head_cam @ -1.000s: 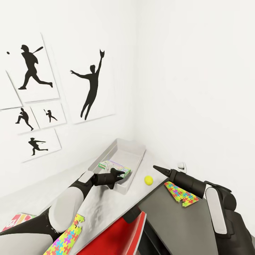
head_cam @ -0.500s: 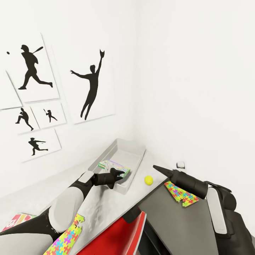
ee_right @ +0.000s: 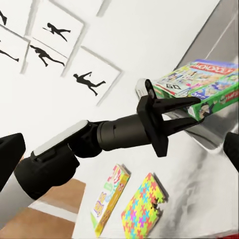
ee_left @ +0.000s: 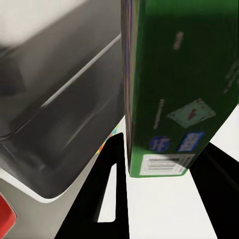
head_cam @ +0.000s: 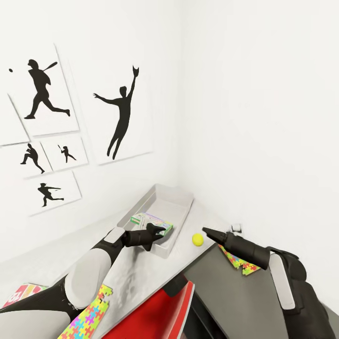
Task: Put all the toys in the child's room - the three board games (two on the bed and one on the table), the two jigsaw puzzles on the table, and the tennis ball on the table - inside the toy box on the table in the child's room.
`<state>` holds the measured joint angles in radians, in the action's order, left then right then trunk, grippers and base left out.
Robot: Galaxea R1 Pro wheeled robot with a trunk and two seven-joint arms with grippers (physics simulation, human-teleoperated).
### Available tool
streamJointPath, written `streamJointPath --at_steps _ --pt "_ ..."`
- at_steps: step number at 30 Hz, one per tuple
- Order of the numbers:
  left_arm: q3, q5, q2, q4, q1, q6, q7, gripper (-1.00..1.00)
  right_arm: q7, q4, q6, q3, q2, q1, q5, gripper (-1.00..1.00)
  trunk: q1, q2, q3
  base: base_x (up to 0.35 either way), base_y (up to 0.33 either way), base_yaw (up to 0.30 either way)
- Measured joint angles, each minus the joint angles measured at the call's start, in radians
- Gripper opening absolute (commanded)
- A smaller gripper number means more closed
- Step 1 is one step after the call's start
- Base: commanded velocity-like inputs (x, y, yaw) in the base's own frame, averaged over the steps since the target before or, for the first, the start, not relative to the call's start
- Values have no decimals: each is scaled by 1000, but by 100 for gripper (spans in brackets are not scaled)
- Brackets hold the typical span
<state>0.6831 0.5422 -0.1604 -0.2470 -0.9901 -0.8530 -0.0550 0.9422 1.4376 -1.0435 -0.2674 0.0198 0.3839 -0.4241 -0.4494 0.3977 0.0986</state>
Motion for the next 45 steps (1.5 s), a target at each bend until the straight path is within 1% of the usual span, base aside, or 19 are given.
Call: streamJointPath --at_steps 1,5,13,20,22,23,24,26,27,28,32,33,34,36,39,45 --pt "0 0 0 0 0 0 0 -100 -16 -13 0 0 0 2 5 100 0 0 0 0 0 0" --pt "0 0 0 0 0 0 0 -100 -43 -33 0 1 -1 4 10 100 0 0 0 0 0 0" --pt "1 0 0 0 0 2 0 -100 -51 -40 0 2 -1 5 12 100 0 0 0 0 0 0" --pt "2 1 -1 0 0 34 4 -100 -55 -43 0 3 -3 5 16 100 0 0 0 0 0 0" --pt "1 1 -1 0 0 52 4 -100 -100 -60 1 5 -4 5 29 100 0 0 0 0 0 0" --pt "8 12 -6 -6 -6 58 9 -100 -102 -54 4 -1 -9 6 30 100 0 0 0 0 0 0" --pt "15 14 -12 -12 -12 63 14 -100 -102 -52 3 -7 -15 6 30 100 0 0 0 0 0 0" --pt "15 0 -13 -15 -16 74 25 -100 -102 -51 2 -9 -16 6 30 100 0 0 0 0 0 0" --pt "15 0 -13 -14 -15 80 30 -100 -102 -51 1 -9 -16 6 30 100 0 0 0 0 0 0" --pt "14 1 -13 -16 -14 82 30 100 -102 -51 0 -9 -16 6 30 100 0 0 0 0 0 0" --pt "12 2 8 -29 -13 71 27 100 -101 -52 17 -7 -8 6 29 100 0 0 0 0 0 0" --pt "14 11 11 -31 -13 71 26 100 -100 -52 19 -7 -6 6 29 100 0 0 0 0 0 0" --pt "20 36 11 -32 -13 71 23 100 -100 -52 19 -7 -6 6 29 100 0 1 0 0 0 0" --pt "17 54 13 -32 -13 73 26 100 -100 -53 20 -7 -5 6 29 100 0 0 0 0 0 0" --pt "14 60 13 -32 -12 73 26 100 -100 -53 21 -7 -5 6 29 100 0 0 0 0 0 0" --pt "13 61 14 -32 -12 72 27 100 -100 -52 21 -8 -4 6 29 100 0 0 0 0 0 0"
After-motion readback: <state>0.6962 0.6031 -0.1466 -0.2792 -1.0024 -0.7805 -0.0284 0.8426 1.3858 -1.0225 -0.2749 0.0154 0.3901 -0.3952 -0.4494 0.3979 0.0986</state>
